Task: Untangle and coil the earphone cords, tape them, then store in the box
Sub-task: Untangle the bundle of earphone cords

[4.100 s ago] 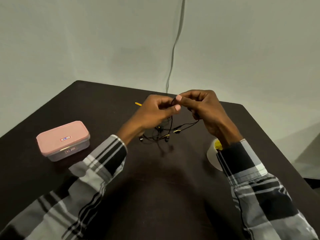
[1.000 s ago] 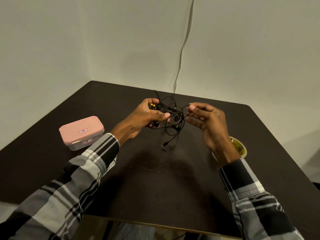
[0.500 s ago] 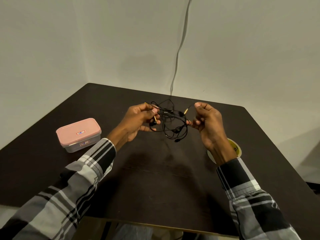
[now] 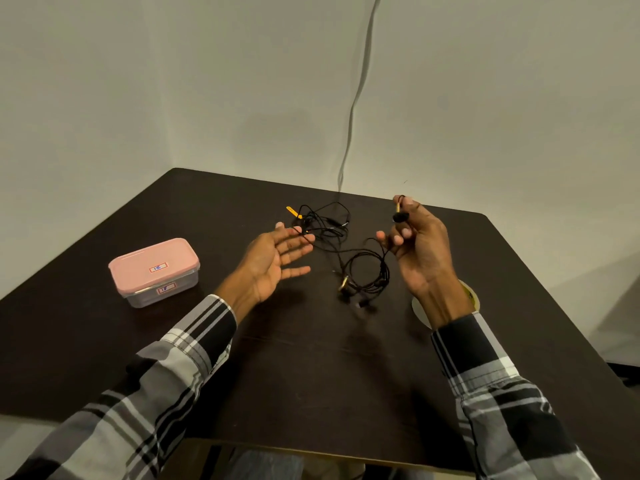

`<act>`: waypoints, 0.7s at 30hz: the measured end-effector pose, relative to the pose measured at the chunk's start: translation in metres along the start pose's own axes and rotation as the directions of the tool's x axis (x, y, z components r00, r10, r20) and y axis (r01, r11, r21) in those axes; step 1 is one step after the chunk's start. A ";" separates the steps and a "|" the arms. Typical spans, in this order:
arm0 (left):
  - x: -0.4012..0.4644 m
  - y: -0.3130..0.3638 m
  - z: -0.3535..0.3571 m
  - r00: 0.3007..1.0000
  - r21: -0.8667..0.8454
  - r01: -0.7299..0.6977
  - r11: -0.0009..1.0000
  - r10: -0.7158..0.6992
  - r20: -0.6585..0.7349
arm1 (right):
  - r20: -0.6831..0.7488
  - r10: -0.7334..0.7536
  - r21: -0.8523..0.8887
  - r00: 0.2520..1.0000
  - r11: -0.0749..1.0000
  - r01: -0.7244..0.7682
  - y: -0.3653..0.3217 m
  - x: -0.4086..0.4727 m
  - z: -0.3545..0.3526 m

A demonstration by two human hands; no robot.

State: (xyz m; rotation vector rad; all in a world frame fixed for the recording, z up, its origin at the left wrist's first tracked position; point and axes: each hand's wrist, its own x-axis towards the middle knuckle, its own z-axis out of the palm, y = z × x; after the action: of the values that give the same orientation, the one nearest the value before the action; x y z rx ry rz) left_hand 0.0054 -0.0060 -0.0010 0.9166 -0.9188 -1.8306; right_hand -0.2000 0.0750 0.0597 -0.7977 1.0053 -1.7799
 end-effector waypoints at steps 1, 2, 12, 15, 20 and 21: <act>0.000 -0.001 -0.001 1.000 0.032 0.009 0.999 -0.008 -0.022 | 0.006 0.003 -0.004 1.000 1.000 -0.003 -0.001 -0.001 0.000; 0.000 -0.003 0.000 0.997 0.094 -0.001 0.996 0.008 -0.074 | 0.019 0.005 -0.006 1.000 1.000 -0.005 -0.002 -0.001 0.000; -0.020 -0.012 0.051 0.818 0.652 -0.575 0.495 0.339 0.465 | 0.198 0.015 -0.002 0.980 1.000 -0.015 -0.009 0.001 0.003; -0.021 -0.017 0.065 0.808 0.663 -0.580 0.473 0.235 0.540 | 0.234 0.005 0.013 0.972 1.000 -0.008 -0.011 0.000 0.007; -0.020 -0.023 0.074 0.833 0.606 -0.548 0.577 0.309 0.459 | 0.339 0.038 -0.163 0.940 0.986 0.019 -0.014 -0.003 0.011; -0.021 -0.023 0.074 0.854 0.567 -0.510 0.647 0.299 0.426 | 0.360 0.040 -0.267 0.932 0.962 0.062 -0.014 -0.004 0.011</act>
State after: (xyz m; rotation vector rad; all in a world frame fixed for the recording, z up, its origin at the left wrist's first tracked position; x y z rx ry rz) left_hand -0.0593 0.0379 0.0172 0.7458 -1.8948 -1.2421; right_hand -0.1949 0.0791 0.0768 -1.2575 1.0064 -1.4437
